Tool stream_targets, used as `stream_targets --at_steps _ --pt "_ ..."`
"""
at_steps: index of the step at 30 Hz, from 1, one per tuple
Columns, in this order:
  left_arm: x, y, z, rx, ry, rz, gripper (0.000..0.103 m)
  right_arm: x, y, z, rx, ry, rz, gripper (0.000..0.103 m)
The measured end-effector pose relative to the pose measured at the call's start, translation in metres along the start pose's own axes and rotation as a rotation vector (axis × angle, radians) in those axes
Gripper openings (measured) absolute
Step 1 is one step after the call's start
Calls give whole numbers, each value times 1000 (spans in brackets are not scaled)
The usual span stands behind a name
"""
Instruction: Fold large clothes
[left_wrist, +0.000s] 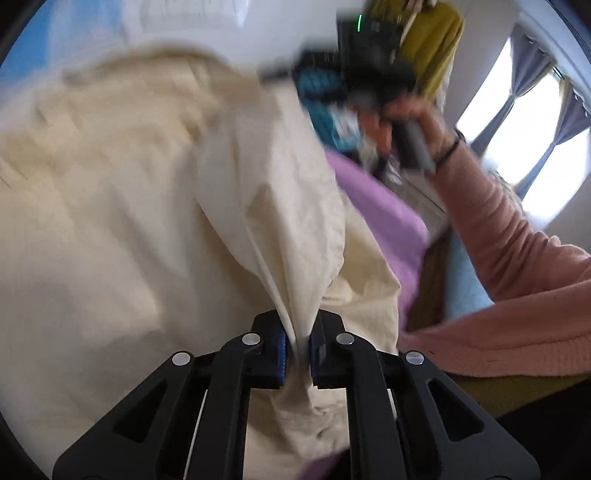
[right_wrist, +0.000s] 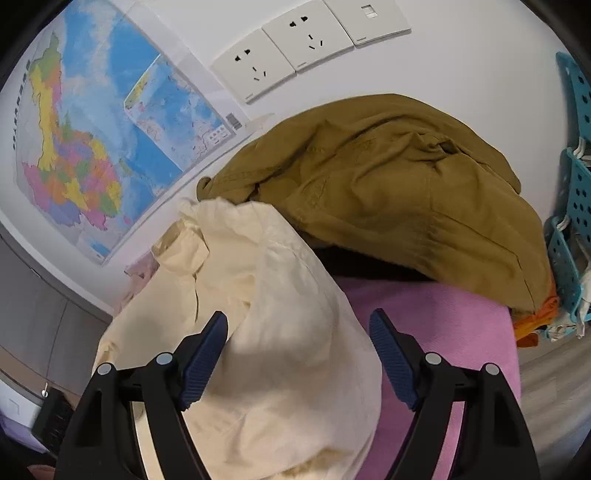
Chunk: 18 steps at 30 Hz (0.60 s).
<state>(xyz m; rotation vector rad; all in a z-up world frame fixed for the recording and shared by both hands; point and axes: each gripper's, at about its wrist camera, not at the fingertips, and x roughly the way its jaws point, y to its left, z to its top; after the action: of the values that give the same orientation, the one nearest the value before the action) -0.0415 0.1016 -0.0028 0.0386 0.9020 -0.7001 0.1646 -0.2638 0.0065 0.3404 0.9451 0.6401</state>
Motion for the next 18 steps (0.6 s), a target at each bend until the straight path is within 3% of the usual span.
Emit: stream_targets --at_steps 2,5,9,10,11,12,13,16,18 --pt "-36 18 10 0 -64 81 12 -1 6 6 -8 -9 16 77" --pt "-72 54 17 -8 -107 191 25 10 14 14 -8 -12 45 77" --pt "-73 111 16 -70 -37 320 31 54 22 14 3 93 90 79" --pt "-70 123 14 -95 -13 351 33 63 25 12 -12 110 56 68" --pt "-67 130 10 -115 4 351 40 72 29 10 -38 130 30 55" --pt "-64 139 5 -147 20 325 56 80 32 10 -67 152 -1 34" --pt "-62 143 -1 -169 24 281 64 84 32 10 -71 151 -39 20" --pt "-59 134 -13 -128 17 245 85 78 31 13 -61 105 -41 7" --pt "-55 129 -19 -99 40 258 97 68 31 14 -63 57 -42 6"
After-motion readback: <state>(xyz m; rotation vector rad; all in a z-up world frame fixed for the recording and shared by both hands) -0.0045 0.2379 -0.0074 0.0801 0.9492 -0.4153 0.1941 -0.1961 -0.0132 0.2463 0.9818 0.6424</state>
